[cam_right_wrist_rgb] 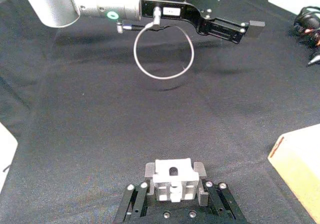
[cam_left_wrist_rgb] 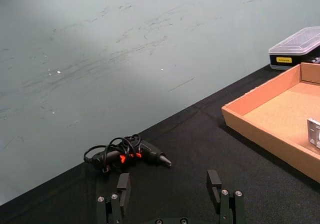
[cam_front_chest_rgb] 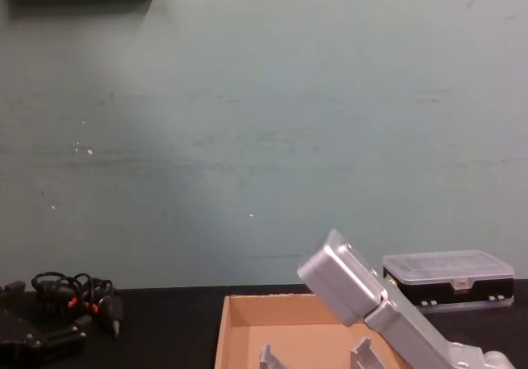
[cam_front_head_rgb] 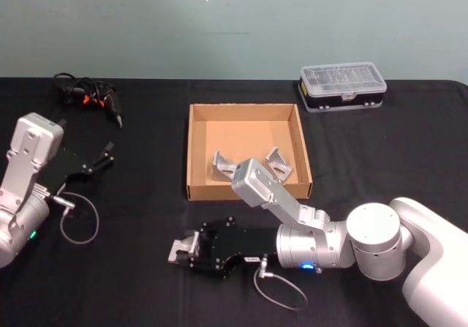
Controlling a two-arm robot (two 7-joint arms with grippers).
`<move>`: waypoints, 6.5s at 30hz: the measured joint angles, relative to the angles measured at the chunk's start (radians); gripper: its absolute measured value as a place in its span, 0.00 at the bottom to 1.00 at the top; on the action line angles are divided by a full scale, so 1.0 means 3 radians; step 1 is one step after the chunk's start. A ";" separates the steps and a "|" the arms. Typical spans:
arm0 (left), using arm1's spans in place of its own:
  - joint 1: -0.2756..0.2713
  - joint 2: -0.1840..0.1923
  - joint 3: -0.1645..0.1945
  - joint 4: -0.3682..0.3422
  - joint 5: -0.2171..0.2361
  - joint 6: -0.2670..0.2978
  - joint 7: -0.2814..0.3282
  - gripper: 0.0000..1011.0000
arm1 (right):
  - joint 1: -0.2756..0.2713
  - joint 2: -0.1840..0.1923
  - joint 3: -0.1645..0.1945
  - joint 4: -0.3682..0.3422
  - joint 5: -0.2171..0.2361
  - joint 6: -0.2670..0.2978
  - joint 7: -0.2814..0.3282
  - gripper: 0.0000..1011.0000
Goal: Use one hand to pick up the angle iron from the table and place it into the box.
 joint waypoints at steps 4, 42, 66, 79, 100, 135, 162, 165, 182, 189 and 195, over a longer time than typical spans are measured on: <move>0.0000 0.0000 0.0000 0.0000 0.0000 0.0000 0.0000 0.99 | -0.0029 0.0022 0.0029 -0.0061 0.0011 -0.0003 -0.0030 0.45; 0.0000 0.0000 0.0000 0.0000 0.0000 0.0000 0.0000 0.99 | -0.0183 0.0190 0.0994 -0.0638 0.0137 0.0421 -0.1043 0.45; 0.0000 0.0000 0.0000 0.0000 0.0000 0.0000 0.0000 0.99 | 0.0610 -0.0456 0.0821 0.0719 -0.0182 0.0602 -0.0992 0.45; 0.0000 0.0000 0.0000 0.0000 0.0000 0.0000 0.0000 0.99 | 0.0792 -0.0637 0.0797 0.1121 -0.0304 0.0586 -0.0945 0.45; 0.0000 0.0000 0.0000 0.0000 0.0000 0.0000 0.0000 0.99 | 0.0914 -0.0762 0.0817 0.1535 -0.0455 0.0496 -0.0843 0.45; 0.0000 0.0000 0.0000 0.0000 0.0000 0.0000 0.0000 0.99 | 0.0462 -0.0532 0.1025 0.0665 -0.0554 0.0432 -0.1070 0.99; 0.0000 0.0000 0.0000 0.0000 0.0000 0.0000 0.0000 0.99 | -0.0687 -0.0095 0.1655 -0.0616 -0.0381 -0.0276 -0.1502 0.99; 0.0000 0.0000 0.0000 0.0000 0.0000 0.0000 0.0000 0.99 | -0.0775 -0.0076 0.1703 -0.0635 -0.0398 -0.0333 -0.1522 0.99; 0.0000 0.0000 0.0000 0.0000 0.0000 0.0000 0.0000 0.99 | -0.0962 -0.0079 0.1835 -0.0657 -0.0358 -0.0436 -0.1526 0.99; 0.0000 0.0000 0.0000 0.0000 0.0000 0.0000 0.0000 0.99 | -0.0955 -0.0079 0.1830 -0.0654 -0.0359 -0.0434 -0.1525 0.99; 0.0000 0.0000 0.0000 0.0000 0.0000 0.0000 0.0000 0.99 | -0.0952 -0.0079 0.1826 -0.0651 -0.0360 -0.0430 -0.1523 0.99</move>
